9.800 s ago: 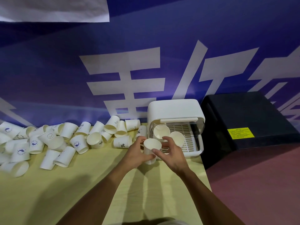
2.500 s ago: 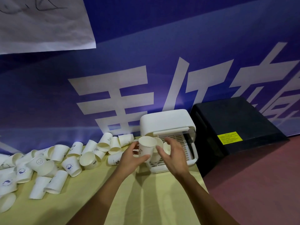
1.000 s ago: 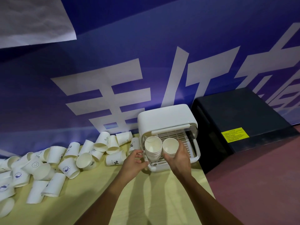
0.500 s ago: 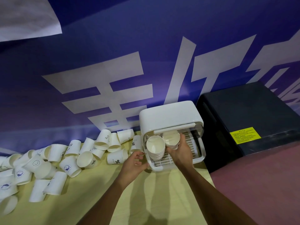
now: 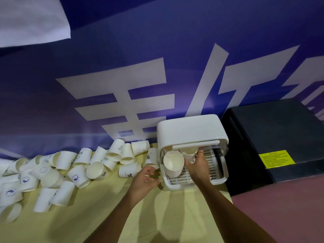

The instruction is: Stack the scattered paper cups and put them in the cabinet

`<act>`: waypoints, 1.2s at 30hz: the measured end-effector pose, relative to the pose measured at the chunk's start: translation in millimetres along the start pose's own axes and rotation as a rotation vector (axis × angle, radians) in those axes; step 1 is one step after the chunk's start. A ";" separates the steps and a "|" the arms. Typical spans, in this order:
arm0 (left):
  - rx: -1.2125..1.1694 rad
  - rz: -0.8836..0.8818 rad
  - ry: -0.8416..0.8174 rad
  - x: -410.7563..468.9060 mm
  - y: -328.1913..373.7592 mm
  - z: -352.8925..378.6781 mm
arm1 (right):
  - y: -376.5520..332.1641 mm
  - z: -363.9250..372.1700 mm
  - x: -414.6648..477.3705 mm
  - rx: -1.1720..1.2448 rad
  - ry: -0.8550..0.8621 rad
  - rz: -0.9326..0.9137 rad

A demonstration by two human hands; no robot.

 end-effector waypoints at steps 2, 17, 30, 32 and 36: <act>-0.005 0.010 -0.001 -3.5 -0.2 -1.7 | 7.5 -2.7 -5.3 -0.012 0.008 0.006; -0.103 0.019 0.143 -71.3 -18.7 -48.6 | -4.1 30.1 -140.0 0.026 0.022 -0.273; -0.156 0.063 0.259 -166.6 -105.2 -266.0 | -73.9 241.8 -265.4 -0.196 -0.304 -0.323; -0.167 0.050 0.309 -183.8 -120.2 -300.0 | -89.4 278.1 -287.8 -0.228 -0.351 -0.354; -0.215 0.040 0.409 -221.1 -143.1 -360.5 | -127.0 341.6 -327.9 -0.279 -0.456 -0.464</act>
Point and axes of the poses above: each hand's wrist, its own x-axis towards the middle knuckle, its own z-axis out of the palm, y = z × x, the point moved 1 cm from there along x, towards the middle knuckle, and after that the axes turned 12 degrees about z, right-handed, at the moved point
